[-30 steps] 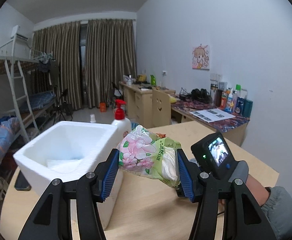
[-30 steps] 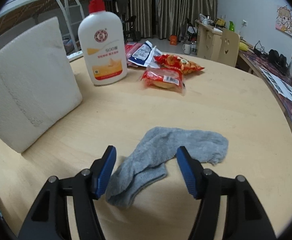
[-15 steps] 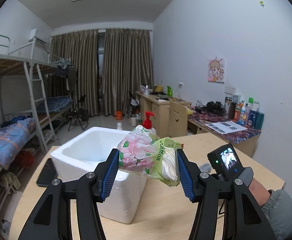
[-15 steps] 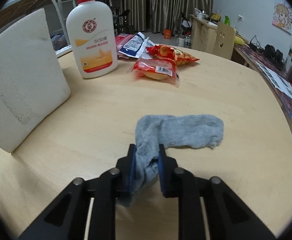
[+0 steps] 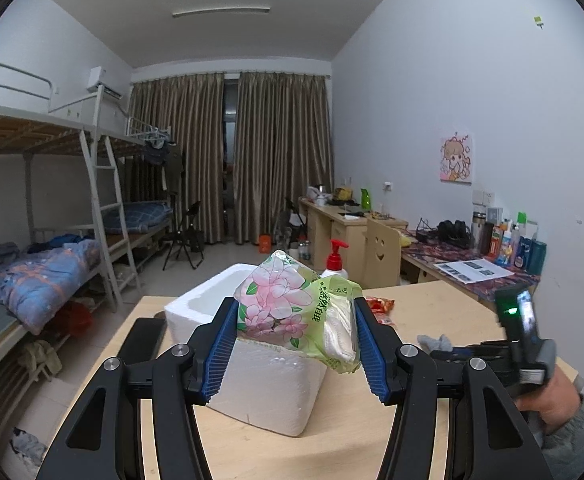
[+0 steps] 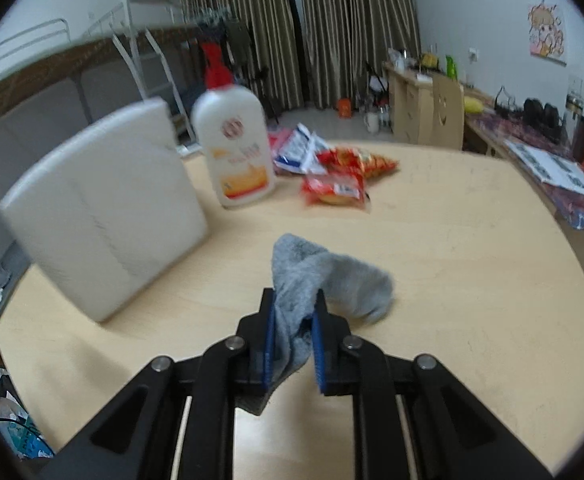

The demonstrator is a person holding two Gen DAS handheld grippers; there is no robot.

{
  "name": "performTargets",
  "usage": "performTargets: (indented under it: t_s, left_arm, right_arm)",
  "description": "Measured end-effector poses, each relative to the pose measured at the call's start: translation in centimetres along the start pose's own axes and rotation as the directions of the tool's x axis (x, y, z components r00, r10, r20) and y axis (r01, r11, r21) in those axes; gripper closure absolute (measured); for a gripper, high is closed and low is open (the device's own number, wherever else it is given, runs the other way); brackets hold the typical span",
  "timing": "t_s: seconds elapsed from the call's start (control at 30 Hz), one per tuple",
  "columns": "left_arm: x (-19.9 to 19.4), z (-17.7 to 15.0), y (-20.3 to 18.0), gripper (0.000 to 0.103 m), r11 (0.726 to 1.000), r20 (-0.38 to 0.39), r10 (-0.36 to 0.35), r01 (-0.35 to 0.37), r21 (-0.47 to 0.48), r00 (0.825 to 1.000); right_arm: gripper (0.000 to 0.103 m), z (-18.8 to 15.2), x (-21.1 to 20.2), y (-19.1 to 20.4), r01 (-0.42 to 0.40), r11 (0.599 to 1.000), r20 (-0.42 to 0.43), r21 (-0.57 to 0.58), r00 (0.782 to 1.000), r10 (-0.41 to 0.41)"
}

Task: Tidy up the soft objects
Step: 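Lift the grey sock with the right tool while the left tool carries the packet toward the foam box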

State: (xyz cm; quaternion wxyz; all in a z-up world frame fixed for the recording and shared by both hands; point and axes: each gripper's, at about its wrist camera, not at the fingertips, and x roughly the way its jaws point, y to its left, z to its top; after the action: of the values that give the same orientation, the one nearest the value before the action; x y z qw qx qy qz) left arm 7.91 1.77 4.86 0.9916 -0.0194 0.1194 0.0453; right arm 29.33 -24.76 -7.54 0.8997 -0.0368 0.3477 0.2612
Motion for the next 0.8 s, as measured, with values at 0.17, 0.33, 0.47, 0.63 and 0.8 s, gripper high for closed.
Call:
performTargets:
  t_s: [0.17, 0.33, 0.47, 0.63, 0.8]
  left_arm:
    - [-1.4, 0.1, 0.4, 0.045, 1.0, 0.017, 0.011, -0.011, -0.001, 1.0]
    - [-2.2, 0.2, 0.8, 0.045, 1.0, 0.029, 0.028, -0.028, -0.003, 0.999]
    - [-2.7, 0.2, 1.1, 0.045, 0.999, 0.035, 0.043, -0.043, -0.008, 0.998]
    - [-3.0, 0.3, 1.2, 0.045, 0.998, 0.042, 0.07, -0.069, -0.008, 0.997]
    - [-3.4, 0.1, 1.6, 0.045, 0.996, 0.045, 0.089, -0.089, -0.016, 0.995]
  right_arm:
    - [0.084, 0.0, -4.2, 2.3, -0.041, 0.999, 0.092, -0.024, 0.995, 0.043]
    - [0.084, 0.0, -7.5, 4.7, -0.068, 0.996, 0.172, -0.063, 0.982, 0.078]
    - [0.083, -0.1, -10.1, 6.8, -0.084, 0.991, 0.237, -0.103, 0.966, 0.107]
    - [0.083, -0.7, -12.8, 8.8, -0.104, 0.983, 0.3, -0.149, 0.943, 0.145]
    - [0.083, -1.2, -14.3, 10.8, -0.129, 0.97, 0.332, -0.207, 0.923, 0.194]
